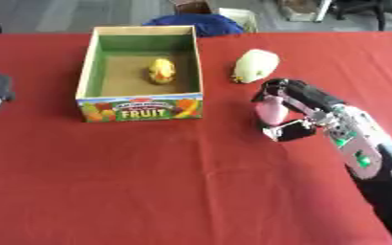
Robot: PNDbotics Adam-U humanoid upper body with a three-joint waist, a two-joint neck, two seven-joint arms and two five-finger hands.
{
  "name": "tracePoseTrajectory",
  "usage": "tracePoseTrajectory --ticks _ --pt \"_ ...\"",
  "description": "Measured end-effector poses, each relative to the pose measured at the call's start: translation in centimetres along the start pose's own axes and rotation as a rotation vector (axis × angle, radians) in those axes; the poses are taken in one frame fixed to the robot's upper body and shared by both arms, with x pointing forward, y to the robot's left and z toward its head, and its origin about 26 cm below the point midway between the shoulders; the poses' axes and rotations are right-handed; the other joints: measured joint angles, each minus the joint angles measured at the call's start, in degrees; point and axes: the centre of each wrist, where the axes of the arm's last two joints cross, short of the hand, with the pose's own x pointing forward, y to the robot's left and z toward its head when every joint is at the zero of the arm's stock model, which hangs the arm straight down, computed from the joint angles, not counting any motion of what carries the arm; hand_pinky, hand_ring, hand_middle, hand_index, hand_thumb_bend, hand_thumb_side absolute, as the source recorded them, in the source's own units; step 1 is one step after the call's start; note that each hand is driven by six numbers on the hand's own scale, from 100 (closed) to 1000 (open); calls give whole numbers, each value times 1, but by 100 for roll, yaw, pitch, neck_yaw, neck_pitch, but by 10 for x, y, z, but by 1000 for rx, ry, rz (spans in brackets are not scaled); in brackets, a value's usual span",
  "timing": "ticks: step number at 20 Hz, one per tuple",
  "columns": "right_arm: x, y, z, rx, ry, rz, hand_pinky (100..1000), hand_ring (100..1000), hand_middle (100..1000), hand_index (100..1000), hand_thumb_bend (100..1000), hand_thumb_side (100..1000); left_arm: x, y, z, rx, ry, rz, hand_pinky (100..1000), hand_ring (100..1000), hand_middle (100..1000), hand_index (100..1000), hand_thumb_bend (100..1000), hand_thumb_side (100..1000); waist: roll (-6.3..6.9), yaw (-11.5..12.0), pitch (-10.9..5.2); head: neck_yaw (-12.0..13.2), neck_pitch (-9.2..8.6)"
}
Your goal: Pick up objects on the table and place them in the box.
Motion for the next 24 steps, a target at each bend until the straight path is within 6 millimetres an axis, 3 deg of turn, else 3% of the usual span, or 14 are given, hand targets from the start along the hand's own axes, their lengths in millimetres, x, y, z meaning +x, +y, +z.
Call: tracePoseTrajectory --ticks 15,19,24 --pt "-18 10 5 22 114 152 732 873 709 793 330 100 0 0 0 1 -1 -3 588 523 516 564 502 353 -8 17 0 0 0" --pt "-20 13 5 45 123 178 722 847 599 722 287 100 0 0 0 1 -1 -4 588 523 516 564 502 353 -18 17 -7 0 0" --pt "-20 10 4 46 118 214 694 799 416 514 186 100 0 0 0 2 -1 -4 588 523 516 564 502 353 -17 15 -16 0 0"
